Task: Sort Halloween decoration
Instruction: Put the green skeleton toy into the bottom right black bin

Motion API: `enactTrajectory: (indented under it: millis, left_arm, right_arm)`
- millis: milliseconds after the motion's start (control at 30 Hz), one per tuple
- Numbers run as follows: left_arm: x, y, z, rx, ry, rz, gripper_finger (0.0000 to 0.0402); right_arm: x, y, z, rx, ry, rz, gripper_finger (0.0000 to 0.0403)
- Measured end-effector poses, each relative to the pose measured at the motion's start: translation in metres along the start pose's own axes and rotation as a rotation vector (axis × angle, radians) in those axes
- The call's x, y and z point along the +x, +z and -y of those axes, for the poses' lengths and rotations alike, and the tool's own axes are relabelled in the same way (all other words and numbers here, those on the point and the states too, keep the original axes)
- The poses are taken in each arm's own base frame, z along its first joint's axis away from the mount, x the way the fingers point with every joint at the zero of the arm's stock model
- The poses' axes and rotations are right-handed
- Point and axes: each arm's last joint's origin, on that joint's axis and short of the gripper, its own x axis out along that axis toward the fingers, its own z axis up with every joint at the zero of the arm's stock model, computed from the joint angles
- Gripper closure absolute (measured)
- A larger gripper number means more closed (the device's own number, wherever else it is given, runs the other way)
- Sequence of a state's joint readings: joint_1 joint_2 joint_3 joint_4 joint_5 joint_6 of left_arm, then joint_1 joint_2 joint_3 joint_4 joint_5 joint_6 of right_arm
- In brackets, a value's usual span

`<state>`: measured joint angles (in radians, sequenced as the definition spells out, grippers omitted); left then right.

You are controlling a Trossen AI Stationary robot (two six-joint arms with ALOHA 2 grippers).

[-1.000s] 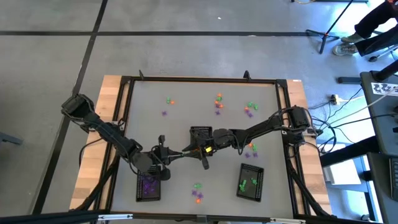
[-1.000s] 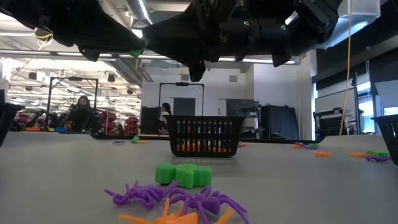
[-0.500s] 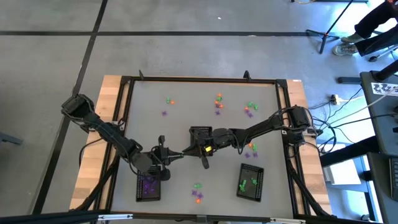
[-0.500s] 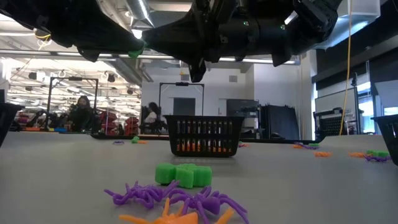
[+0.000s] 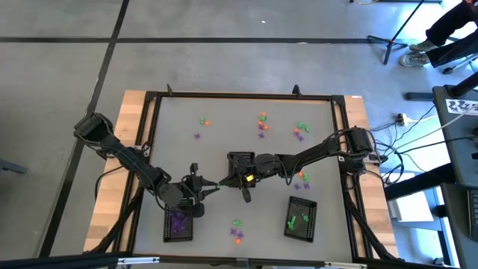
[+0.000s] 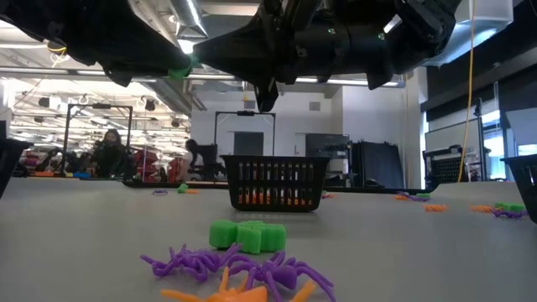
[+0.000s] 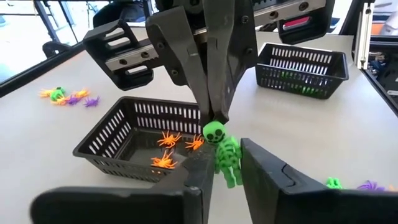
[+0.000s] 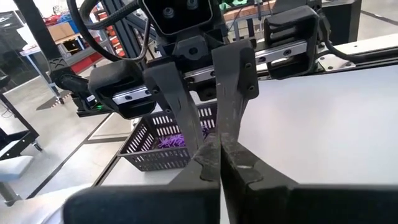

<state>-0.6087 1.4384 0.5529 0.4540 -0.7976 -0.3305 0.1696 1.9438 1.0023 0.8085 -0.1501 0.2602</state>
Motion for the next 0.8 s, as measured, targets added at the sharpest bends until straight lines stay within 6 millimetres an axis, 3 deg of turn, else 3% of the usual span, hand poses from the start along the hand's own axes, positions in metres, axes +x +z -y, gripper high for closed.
enactTrajectory:
  millis: [167, 533, 667, 800]
  left_arm:
    - [0.0, -0.0004, -0.0001, 0.004, 0.001, -0.003, 0.0387]
    - [0.0003, 0.0023, 0.0002, 0.016, 0.006, 0.012, 0.0397]
    - [0.0003, 0.0021, 0.0003, 0.017, 0.004, 0.01, 0.0397]
    - [0.0014, 0.0023, -0.0008, 0.017, 0.004, 0.007, 0.0397]
  right_arm:
    - [0.0, 0.0, -0.0002, 0.002, 0.001, 0.0, 0.0383]
    - [0.0003, -0.0027, 0.0006, 0.026, -0.004, -0.019, 0.022]
    - [0.0004, -0.0017, 0.0, 0.024, -0.001, -0.008, 0.0205]
    - [0.0003, -0.0014, -0.0001, 0.023, 0.001, -0.004, 0.0221]
